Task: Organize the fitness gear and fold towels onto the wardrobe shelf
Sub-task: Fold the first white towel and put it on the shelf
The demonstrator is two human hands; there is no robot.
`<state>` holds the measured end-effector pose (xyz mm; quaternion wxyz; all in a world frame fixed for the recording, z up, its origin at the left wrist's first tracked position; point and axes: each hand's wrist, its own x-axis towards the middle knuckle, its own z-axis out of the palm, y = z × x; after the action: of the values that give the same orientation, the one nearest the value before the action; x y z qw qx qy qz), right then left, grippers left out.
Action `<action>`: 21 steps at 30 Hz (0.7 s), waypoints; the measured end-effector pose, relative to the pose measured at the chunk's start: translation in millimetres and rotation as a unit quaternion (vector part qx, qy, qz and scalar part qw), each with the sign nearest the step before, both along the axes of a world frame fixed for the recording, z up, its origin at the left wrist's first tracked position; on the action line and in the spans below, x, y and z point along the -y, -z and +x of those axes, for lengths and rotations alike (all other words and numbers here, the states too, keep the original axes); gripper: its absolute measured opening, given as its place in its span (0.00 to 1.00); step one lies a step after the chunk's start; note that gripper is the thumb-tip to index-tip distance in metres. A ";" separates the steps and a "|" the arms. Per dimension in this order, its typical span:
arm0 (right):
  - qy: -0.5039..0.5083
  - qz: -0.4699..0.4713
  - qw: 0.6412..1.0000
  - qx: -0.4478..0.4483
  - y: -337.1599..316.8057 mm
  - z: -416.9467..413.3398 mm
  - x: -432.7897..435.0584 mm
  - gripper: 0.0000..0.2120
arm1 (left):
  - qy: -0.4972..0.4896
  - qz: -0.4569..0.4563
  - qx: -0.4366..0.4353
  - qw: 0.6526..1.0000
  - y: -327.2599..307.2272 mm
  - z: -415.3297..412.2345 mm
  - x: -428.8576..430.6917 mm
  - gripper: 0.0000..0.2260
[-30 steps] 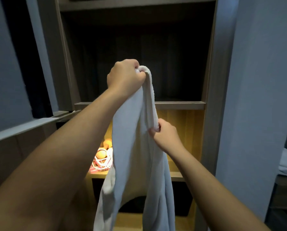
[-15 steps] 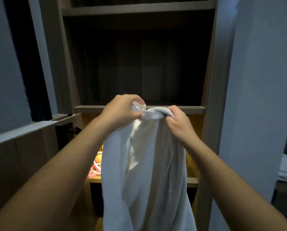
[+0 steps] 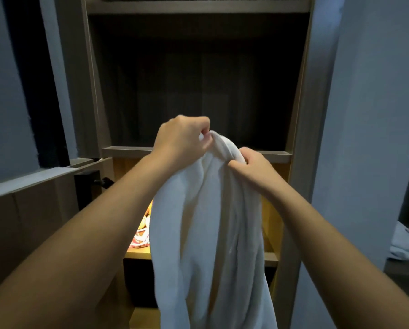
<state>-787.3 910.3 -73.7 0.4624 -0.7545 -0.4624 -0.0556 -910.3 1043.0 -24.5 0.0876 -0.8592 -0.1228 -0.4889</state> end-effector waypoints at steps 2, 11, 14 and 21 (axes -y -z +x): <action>0.098 -0.017 0.991 0.093 3.5 -4.0 -6.1 0.21 | -0.007 -0.003 0.022 1.000 -12.0 6.5 3.1 0.08; 0.231 0.077 0.942 0.229 45.1 -8.1 -21.2 0.23 | -0.094 -0.102 0.048 0.989 -39.3 8.3 -3.7 0.09; 0.149 0.126 0.929 0.313 47.0 -12.9 -25.5 0.23 | -0.099 -0.107 0.040 0.988 -43.7 7.5 0.8 0.09; 0.097 0.051 0.972 0.207 72.0 -14.3 -34.5 0.06 | -0.103 -0.108 0.047 0.988 -42.0 6.4 -0.7 0.08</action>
<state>-801.6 944.8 -145.8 0.3868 -0.7434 -0.4694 -0.2784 -903.9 1043.7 17.4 0.0381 -0.8226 -0.2670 -0.5006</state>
